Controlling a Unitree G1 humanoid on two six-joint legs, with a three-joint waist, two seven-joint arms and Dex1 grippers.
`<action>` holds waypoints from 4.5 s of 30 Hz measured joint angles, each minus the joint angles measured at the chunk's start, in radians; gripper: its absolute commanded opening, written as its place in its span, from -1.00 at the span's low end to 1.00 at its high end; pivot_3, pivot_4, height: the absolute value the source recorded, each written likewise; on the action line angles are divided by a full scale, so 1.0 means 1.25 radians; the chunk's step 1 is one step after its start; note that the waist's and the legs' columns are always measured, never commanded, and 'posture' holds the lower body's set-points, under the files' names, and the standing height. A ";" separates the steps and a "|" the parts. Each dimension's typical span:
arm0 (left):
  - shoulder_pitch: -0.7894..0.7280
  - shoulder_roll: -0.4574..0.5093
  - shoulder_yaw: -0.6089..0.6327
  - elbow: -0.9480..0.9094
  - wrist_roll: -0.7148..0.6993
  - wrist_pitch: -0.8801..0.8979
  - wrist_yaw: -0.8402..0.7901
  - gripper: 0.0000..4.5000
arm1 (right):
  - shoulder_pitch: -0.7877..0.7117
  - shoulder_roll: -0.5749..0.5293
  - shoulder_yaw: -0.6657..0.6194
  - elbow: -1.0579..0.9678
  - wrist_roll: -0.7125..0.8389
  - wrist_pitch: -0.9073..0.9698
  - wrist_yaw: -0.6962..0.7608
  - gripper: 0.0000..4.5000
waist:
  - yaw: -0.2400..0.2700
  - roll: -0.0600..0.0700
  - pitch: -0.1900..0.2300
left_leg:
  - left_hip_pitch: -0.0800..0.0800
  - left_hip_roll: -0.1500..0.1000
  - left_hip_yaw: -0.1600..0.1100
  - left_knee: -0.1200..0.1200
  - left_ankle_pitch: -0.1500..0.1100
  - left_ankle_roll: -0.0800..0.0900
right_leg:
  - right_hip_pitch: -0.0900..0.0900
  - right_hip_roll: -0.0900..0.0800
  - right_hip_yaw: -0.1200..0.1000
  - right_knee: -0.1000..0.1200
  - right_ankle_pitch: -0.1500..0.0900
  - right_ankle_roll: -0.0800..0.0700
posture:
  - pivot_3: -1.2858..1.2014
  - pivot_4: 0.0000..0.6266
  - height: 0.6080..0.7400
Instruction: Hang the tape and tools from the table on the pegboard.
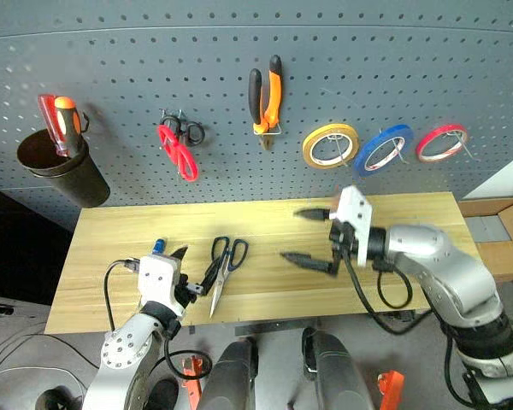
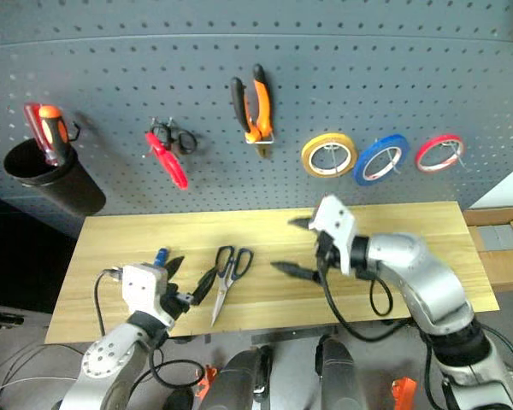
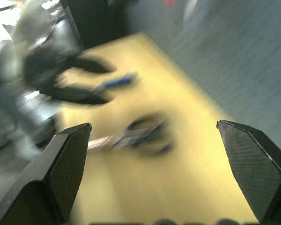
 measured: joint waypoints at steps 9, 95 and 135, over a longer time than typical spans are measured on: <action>-0.031 -0.004 -0.042 -0.025 -0.005 0.275 0.062 0.78 | 0.118 0.075 0.072 0.096 -0.181 -0.264 -0.105 0.98 | 0.005 -0.001 0.000 | 0.001 0.000 0.000 0.000 0.002 -0.003 | 0.001 0.000 -0.001 0.000 0.000 0.000 | 0.04 0.02 1.00; -0.126 0.060 0.073 -0.116 0.163 -0.172 0.031 -0.76 | -0.107 0.169 -0.081 0.069 0.062 -0.157 -0.051 1.00 | 0.023 0.000 -0.001 | 0.004 0.000 -0.004 -0.001 0.001 -0.003 | 0.006 0.000 -0.005 -0.003 0.000 0.000 | 0.09 -0.08 1.00; -0.346 0.047 0.065 0.237 0.132 -0.244 -0.011 -0.68 | -0.102 0.168 -0.054 0.062 0.031 -0.160 -0.078 1.00 | 0.014 0.000 -0.002 | 0.005 0.000 -0.005 -0.001 0.002 -0.004 | 0.007 -0.001 -0.011 -0.002 0.000 0.000 | 0.05 -0.09 1.00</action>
